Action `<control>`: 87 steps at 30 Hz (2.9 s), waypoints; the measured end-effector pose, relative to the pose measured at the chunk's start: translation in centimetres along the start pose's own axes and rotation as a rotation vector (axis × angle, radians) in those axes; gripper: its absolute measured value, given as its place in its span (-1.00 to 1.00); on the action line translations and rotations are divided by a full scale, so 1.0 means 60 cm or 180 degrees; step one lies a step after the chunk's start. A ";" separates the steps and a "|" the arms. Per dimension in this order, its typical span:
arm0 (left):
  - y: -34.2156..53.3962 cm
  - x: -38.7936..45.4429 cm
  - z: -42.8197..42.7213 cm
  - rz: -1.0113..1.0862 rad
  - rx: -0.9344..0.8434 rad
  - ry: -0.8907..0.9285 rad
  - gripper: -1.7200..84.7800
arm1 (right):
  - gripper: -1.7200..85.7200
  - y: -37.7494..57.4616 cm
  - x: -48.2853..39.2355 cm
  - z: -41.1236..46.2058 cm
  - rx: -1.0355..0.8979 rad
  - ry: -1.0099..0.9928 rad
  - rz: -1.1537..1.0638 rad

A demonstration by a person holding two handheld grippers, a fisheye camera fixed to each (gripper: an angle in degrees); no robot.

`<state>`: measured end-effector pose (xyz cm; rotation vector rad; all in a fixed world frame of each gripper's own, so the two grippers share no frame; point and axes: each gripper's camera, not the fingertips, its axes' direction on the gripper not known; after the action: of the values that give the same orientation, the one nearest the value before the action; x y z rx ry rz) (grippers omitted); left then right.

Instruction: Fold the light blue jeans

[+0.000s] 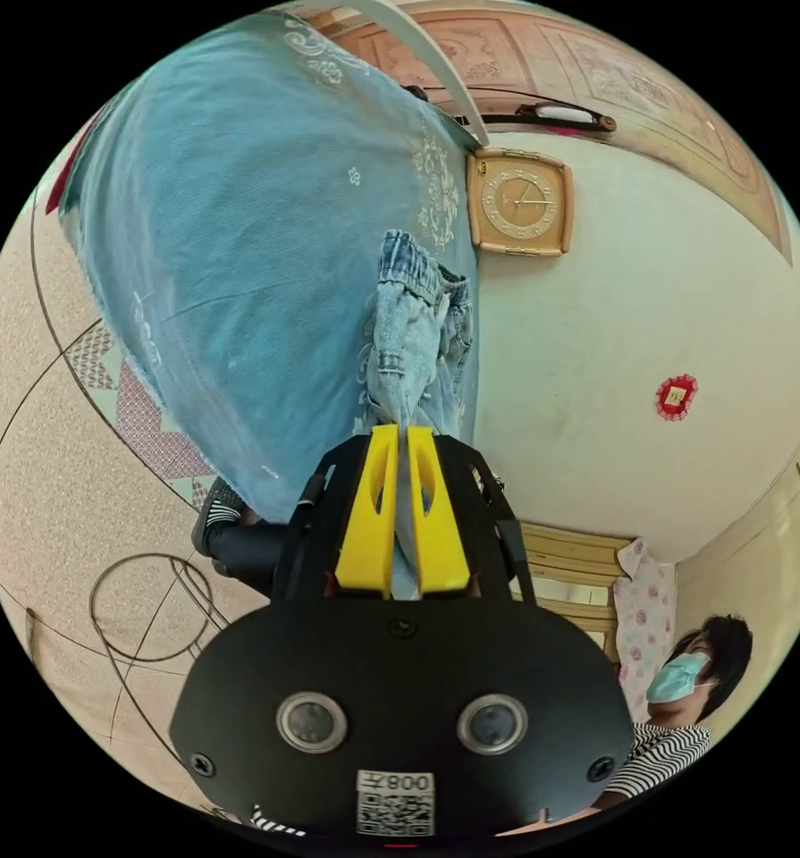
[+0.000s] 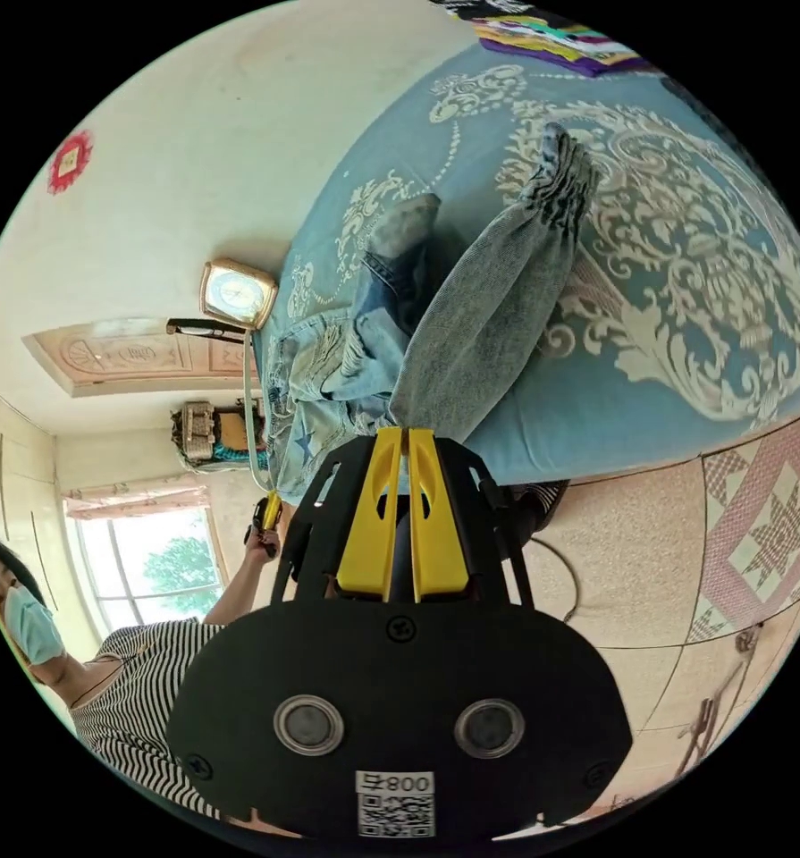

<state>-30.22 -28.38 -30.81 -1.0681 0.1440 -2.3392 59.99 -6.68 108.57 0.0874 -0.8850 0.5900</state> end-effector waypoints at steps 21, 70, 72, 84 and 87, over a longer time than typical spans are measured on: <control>0.044 0.100 0.208 0.0153 -0.0113 -0.0278 -0.91 | -0.87 0.023 0.218 -0.088 0.0696 -0.0331 0.1075; 0.270 0.736 1.420 0.4760 -0.2676 -0.3130 -0.94 | -0.94 -0.438 -0.205 -0.021 -0.0931 0.1332 -0.1221; 0.278 0.767 1.379 0.4766 -0.2413 -0.2980 -0.95 | -0.95 -0.411 -0.205 -0.076 -0.0542 0.1022 -0.1100; 0.269 0.979 1.100 0.4674 -0.0322 -0.2089 -0.96 | -0.96 -0.149 -0.240 -0.437 0.2285 -0.0745 -0.0880; 0.231 1.012 1.122 0.4656 -0.0206 -0.2247 -0.96 | -0.96 -0.177 -0.301 -0.450 0.2358 -0.0573 -0.1109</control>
<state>-7.29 -63.50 50.76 -1.1328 0.5087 -0.6296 75.70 -15.33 79.47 0.9578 -0.7609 0.5599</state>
